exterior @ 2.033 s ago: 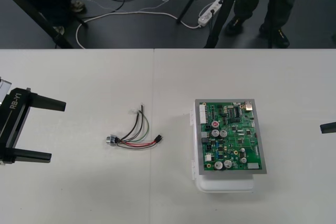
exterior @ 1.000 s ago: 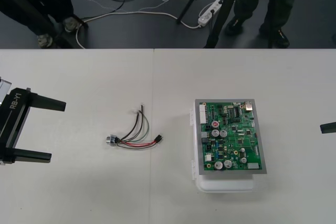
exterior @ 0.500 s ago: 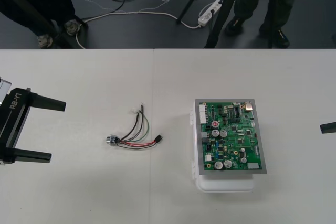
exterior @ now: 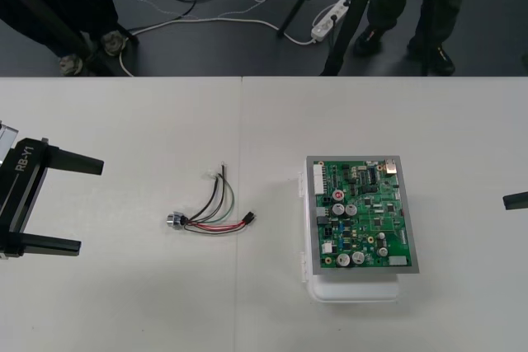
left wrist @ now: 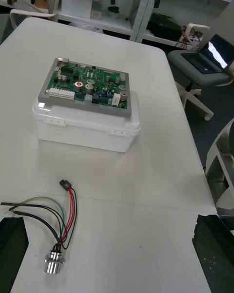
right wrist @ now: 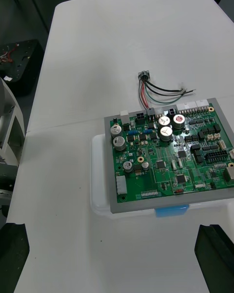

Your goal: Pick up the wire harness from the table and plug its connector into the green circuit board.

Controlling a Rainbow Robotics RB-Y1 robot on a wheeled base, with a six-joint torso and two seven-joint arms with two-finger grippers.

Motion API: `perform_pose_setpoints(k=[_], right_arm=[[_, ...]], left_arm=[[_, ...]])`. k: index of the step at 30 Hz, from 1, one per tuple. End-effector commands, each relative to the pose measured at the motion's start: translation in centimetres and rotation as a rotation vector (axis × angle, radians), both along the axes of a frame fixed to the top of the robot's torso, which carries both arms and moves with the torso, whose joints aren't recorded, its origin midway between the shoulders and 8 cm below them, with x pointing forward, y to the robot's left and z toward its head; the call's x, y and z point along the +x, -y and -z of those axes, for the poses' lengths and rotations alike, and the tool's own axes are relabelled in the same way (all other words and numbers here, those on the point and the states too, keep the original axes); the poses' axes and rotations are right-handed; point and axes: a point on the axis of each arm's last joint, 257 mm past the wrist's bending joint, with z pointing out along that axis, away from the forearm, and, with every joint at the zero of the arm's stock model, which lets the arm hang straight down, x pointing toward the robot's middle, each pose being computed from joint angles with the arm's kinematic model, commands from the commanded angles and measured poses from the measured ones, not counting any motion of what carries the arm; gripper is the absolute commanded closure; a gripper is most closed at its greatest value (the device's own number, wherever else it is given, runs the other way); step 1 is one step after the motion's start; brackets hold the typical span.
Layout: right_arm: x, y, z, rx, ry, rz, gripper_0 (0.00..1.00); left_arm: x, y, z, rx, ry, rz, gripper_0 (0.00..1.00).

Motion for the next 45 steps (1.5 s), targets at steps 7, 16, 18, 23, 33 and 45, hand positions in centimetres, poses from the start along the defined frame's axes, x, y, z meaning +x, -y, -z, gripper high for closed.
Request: perform_pose_setpoints(k=[7, 16, 18, 23, 33, 45], right_arm=[[0.6, -0.1, -1.4, -0.014, 0.077, -0.024, 0.0], [0.6, -0.1, -1.4, -0.014, 0.077, -0.024, 0.0], [0.6, -0.1, -1.4, -0.014, 0.077, -0.024, 0.0], [0.6, -0.1, -1.4, -0.014, 0.077, -0.024, 0.0], [-0.4, -0.6, 0.5, 0.022, 0.015, -0.034, 0.0], [0.8, -0.5, 0.2, 0.038, 0.032, -0.001, 0.0]], left_arm=[[-0.2, -0.2, 1.9, -0.015, -0.083, -0.069, 0.0], [0.8, -1.0, 2.5, 0.067, -0.041, -0.07, 0.0], [1.3, -1.3, 2.7, 0.097, -0.021, -0.07, 0.0], [2.0, -1.6, 3.5, 0.156, -0.001, -0.066, 0.0], [4.1, -2.2, 6.1, 0.324, 0.056, -0.057, 0.0], [6.6, -1.8, 9.9, 0.476, 0.125, -0.052, 0.0]])
